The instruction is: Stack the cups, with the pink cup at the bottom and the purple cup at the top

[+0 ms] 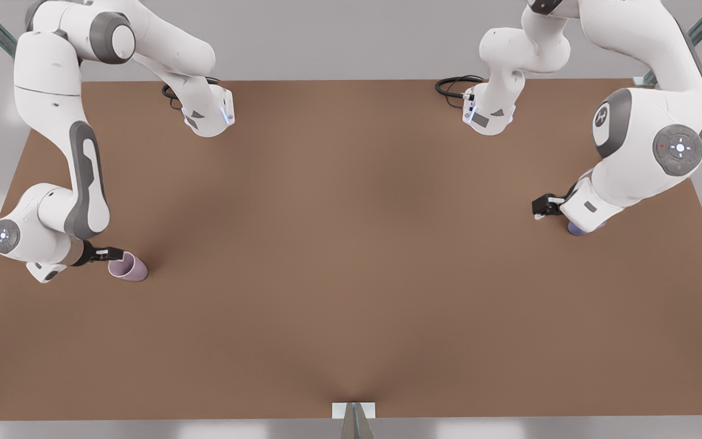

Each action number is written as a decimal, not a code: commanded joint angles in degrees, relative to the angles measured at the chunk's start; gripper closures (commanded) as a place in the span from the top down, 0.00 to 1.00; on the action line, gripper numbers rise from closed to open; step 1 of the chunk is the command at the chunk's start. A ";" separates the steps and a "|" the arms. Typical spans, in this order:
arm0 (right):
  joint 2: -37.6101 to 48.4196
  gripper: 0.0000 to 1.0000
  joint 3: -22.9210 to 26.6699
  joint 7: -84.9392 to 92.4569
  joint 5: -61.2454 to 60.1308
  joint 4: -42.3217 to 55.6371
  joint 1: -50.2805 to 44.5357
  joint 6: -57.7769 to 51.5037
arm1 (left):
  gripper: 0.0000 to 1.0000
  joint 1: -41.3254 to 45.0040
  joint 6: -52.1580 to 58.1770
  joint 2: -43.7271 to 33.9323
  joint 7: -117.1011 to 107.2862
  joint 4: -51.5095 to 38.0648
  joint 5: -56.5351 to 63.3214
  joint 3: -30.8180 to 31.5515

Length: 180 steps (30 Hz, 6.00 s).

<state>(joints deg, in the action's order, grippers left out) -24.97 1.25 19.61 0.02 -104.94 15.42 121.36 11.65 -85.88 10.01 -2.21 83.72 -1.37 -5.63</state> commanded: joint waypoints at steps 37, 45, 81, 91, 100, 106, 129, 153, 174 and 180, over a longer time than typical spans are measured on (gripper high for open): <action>-5.61 0.21 -0.02 6.67 -0.19 0.00 0.67 6.26 | 1.00 -0.23 0.63 0.10 6.95 3.47 0.84 -0.44; -0.96 0.21 -0.54 5.79 -1.51 0.62 -2.15 3.18 | 1.00 -0.23 0.45 0.19 6.95 3.56 0.84 -0.44; -13.70 0.21 -6.70 -67.77 -2.39 25.93 -54.18 -0.42 | 1.00 -19.48 -15.63 -1.66 18.38 22.71 3.74 -3.95; -19.15 0.21 -6.96 -69.97 -2.21 30.32 -59.01 0.80 | 1.00 -22.99 -31.10 0.80 24.62 31.24 3.74 -6.94; -22.93 0.21 -6.87 -69.97 -2.21 31.38 -59.89 2.74 | 1.00 -26.07 -36.55 3.09 27.61 34.49 3.65 -7.29; -23.02 0.21 -6.87 -70.15 -2.30 30.94 -59.89 2.13 | 1.00 -26.95 -40.68 3.88 30.51 38.01 3.65 -7.91; -21.17 1.00 -6.52 -69.62 -2.48 30.06 -59.98 2.13 | 0.43 -27.91 -44.99 8.36 30.24 40.29 2.95 -8.26; 7.57 1.00 -0.46 -13.54 6.57 23.73 -20.87 -25.30 | 0.21 -9.47 -31.55 1.68 13.30 31.87 -0.04 -5.88; 4.67 1.00 2.09 -15.92 2.89 28.65 -16.47 -24.77 | 0.21 3.73 -19.68 13.19 -41.39 6.37 -0.56 24.53; 4.76 1.00 2.00 -15.92 2.44 28.65 -15.51 -24.86 | 0.21 6.45 -21.52 14.78 -42.97 6.37 -2.67 24.53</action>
<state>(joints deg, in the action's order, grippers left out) -20.29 3.25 -0.46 2.74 -76.32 -0.04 96.52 17.93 -106.31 24.64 -20.64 90.16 -3.32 18.88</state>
